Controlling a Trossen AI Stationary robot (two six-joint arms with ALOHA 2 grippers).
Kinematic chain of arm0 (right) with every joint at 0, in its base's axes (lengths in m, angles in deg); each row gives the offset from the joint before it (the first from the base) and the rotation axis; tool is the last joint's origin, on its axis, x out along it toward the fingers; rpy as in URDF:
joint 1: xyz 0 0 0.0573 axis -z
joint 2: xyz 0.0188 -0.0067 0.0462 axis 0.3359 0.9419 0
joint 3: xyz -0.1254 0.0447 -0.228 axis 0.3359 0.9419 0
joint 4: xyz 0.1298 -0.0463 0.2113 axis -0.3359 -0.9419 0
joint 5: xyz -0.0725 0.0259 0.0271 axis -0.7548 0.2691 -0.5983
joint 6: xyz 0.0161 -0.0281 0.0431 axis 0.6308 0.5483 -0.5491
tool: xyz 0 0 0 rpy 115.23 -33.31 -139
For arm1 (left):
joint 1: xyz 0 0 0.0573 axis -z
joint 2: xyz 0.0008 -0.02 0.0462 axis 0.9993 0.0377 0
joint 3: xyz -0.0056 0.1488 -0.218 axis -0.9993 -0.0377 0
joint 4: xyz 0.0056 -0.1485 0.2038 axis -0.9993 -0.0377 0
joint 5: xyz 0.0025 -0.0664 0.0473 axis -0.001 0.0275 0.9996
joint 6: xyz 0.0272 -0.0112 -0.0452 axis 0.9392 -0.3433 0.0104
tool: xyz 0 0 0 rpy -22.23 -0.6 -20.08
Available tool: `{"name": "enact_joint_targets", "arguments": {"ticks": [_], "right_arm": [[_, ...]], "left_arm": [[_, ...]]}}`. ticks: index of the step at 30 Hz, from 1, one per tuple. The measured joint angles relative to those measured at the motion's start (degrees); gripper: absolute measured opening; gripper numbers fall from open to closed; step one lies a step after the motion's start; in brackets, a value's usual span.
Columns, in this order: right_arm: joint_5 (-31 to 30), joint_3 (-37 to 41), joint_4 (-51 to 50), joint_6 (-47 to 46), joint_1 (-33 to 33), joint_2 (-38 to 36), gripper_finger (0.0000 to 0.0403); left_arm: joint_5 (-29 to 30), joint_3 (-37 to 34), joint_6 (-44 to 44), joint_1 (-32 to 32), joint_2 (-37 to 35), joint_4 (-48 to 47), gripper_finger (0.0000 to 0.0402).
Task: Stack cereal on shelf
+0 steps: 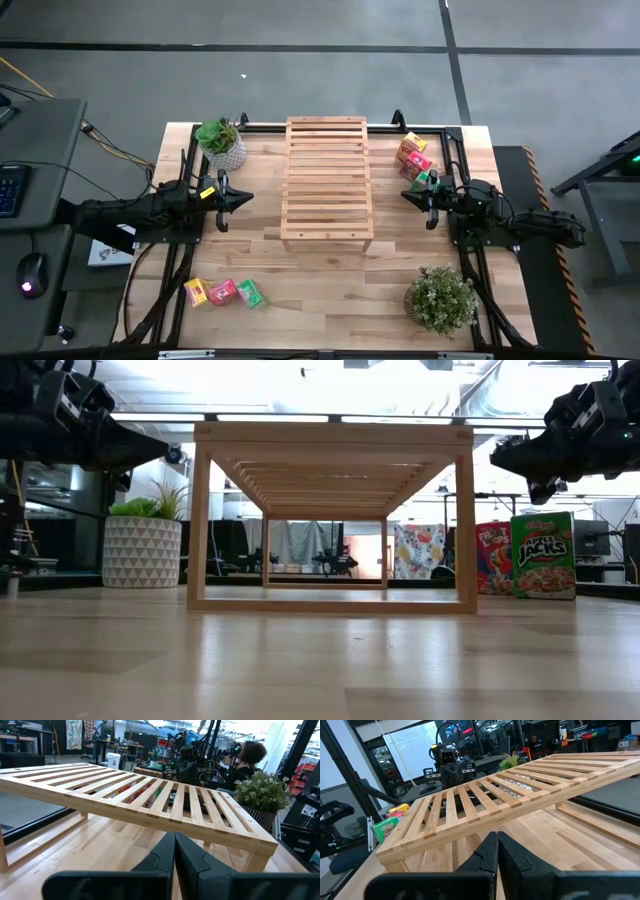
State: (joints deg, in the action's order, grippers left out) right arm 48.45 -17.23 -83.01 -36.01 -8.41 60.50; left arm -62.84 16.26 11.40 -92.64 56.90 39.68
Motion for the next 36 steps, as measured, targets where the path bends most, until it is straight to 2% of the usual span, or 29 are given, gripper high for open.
{"name": "enact_joint_targets", "arguments": {"ticks": [8, 12, 17, 20, 23, 26, 29, 32, 36], "right_arm": [[0.0, 0.0, 0.4, -0.4, 0.0, 0.0, 0.0000], [-0.8, 0.0, 6.6, -13.2, 0.0, 0.0, 0.0000], [-10.6, 0.0, 21.8, -31.5, 0.0, 0.0, 0.0000], [-18.6, -0.3, 28.9, -34.4, 0.1, 0.9, 0.0003], [-19.5, -5.5, 28.8, -31.8, 0.0, 4.1, 0.0026], [-18.8, -14.8, 20.1, -26.2, 0.1, 10.7, 0.0078], [-17.2, -27.7, 3.2, -19.5, 0.1, 19.8, 0.0145], [-19.3, -41.9, -20.8, -14.4, 0.1, 30.0, 0.0215], [-25.0, -59.0, -55.2, -17.3, 0.1, 44.0, 0.0294]], "left_arm": [[0.0, 0.0, 0.0, 0.0, 0.0, 0.0, 0.0003], [0.0, 0.0, 0.0, 0.0, 0.0, 0.0, 0.0003], [0.0, 0.0, 0.0, 0.0, 0.0, 0.0, 0.0003], [0.0, 0.0, 0.0, 0.0, 0.0, 0.0, 0.0003], [0.0, 0.0, 0.0, 0.0, 0.0, 0.0, 0.0003], [0.0, 0.0, 0.0, 0.0, 0.0, 0.0, 0.0003], [0.0, 0.0, 0.0, 0.0, 0.0, 0.0, 0.0003], [0.0, 0.0, 0.0, 0.0, 0.0, 0.0, 0.0003], [0.0, 0.0, 0.0, 0.0, 0.0, 0.0, 0.0003]]}}
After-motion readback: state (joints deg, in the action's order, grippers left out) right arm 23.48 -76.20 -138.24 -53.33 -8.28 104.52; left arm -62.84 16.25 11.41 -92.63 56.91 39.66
